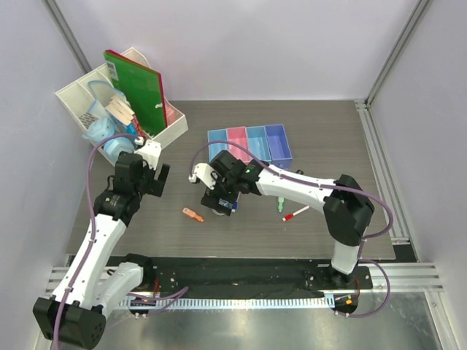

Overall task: Sort the stationery into containers
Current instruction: Pick up the stationery from the center of the board.

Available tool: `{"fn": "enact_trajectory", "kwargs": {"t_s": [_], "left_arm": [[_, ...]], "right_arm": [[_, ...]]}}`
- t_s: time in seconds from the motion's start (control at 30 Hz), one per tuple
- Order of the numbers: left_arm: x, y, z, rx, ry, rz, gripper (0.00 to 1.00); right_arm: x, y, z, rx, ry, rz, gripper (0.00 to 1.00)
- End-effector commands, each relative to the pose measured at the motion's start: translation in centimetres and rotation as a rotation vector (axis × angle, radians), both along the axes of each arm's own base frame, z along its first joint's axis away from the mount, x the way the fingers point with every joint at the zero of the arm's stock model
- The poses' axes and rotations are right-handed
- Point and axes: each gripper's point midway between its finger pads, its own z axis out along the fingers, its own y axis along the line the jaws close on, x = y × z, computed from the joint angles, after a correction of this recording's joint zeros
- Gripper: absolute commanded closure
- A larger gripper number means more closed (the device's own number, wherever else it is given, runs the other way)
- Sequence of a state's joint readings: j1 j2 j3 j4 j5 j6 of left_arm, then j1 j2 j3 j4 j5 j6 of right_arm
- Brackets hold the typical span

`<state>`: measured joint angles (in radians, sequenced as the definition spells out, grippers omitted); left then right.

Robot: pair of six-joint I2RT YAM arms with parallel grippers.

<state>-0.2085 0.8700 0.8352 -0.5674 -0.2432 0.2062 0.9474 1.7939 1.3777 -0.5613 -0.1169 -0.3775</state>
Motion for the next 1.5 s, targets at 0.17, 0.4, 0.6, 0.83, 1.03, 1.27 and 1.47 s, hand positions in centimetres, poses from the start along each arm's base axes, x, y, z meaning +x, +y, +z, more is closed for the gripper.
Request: {"fn": "enact_trajectory", "kwargs": {"t_s": [0.17, 0.4, 0.6, 0.83, 1.03, 1.27, 1.47], "left_arm": [[-0.1, 0.2, 0.7, -0.037, -0.058, 0.017, 0.0], [-0.5, 0.2, 0.5, -0.031, -0.058, 0.009, 0.0], [-0.3, 0.0, 0.2, -0.039, -0.052, 0.0, 0.0], [-0.2, -0.4, 0.0, -0.059, -0.045, -0.008, 0.0], [-0.2, -0.7, -0.4, -0.074, -0.03, -0.018, 0.0], [-0.4, -2.1, -1.8, -0.099, 0.019, -0.092, 0.0], [-0.7, -3.6, -3.3, -0.14, 0.071, -0.165, 0.0]], "right_arm": [[2.5, 4.2, 0.6, 0.077, -0.02, -0.008, 0.0], [2.2, 4.2, -0.1, 0.075, 0.001, -0.001, 0.03], [1.9, 3.3, 0.2, 0.064, -0.012, -0.003, 0.22], [1.2, 2.1, 0.8, 0.045, -0.02, 0.024, 0.72], [1.4, 2.1, 2.6, 0.073, -0.054, 0.026, 0.98], [4.0, 1.5, 9.7, 0.146, -0.233, -0.037, 0.98], [10.9, -3.6, 14.4, 0.165, -0.362, -0.275, 0.99]]}}
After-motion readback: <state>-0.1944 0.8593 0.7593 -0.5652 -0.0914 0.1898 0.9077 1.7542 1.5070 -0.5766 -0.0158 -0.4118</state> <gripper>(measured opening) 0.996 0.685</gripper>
